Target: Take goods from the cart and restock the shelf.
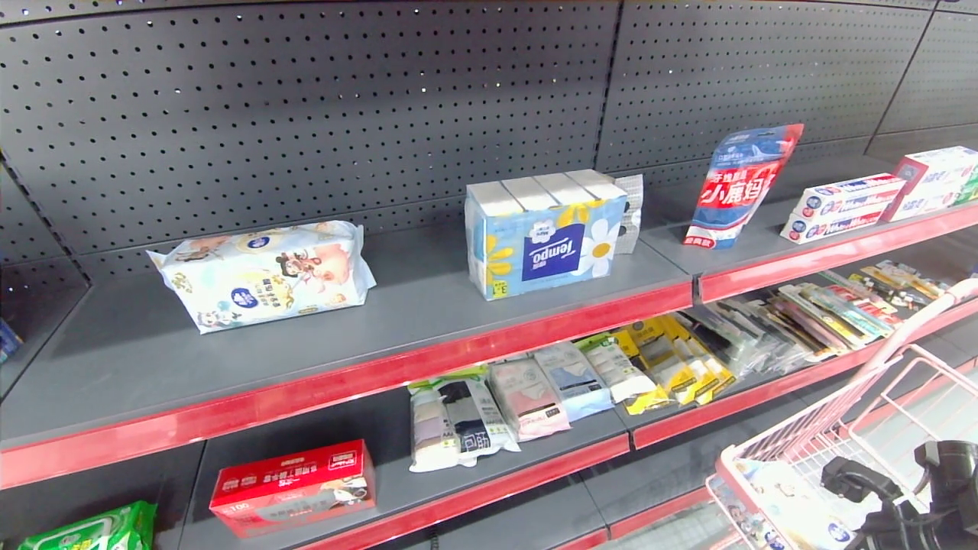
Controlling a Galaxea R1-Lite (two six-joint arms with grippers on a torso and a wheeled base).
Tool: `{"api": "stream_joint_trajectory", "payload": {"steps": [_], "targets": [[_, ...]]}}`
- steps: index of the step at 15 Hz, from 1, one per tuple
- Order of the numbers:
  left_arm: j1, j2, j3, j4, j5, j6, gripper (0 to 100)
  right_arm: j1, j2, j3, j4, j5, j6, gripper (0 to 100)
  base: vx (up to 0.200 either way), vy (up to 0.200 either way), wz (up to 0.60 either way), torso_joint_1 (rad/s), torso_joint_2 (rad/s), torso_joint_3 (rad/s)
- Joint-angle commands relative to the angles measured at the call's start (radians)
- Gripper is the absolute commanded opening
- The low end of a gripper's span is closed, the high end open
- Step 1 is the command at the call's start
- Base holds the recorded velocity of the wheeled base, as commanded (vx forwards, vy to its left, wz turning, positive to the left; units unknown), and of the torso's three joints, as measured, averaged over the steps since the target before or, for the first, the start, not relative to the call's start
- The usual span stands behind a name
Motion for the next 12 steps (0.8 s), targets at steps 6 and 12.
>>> {"api": "stream_joint_trajectory", "payload": {"steps": [6,12], "targets": [[0.0,0.0,0.0,0.0,0.0,0.0,100,-0.247,-0.215,0.079,0.011,0.001,0.018,0,0.0,0.0,0.0,0.0,0.0,0.0],[0.0,0.0,0.0,0.0,0.0,0.0,100,-0.34,-0.45,0.057,0.006,0.021,0.056,0,0.0,0.0,0.0,0.0,0.0,0.0]]}}
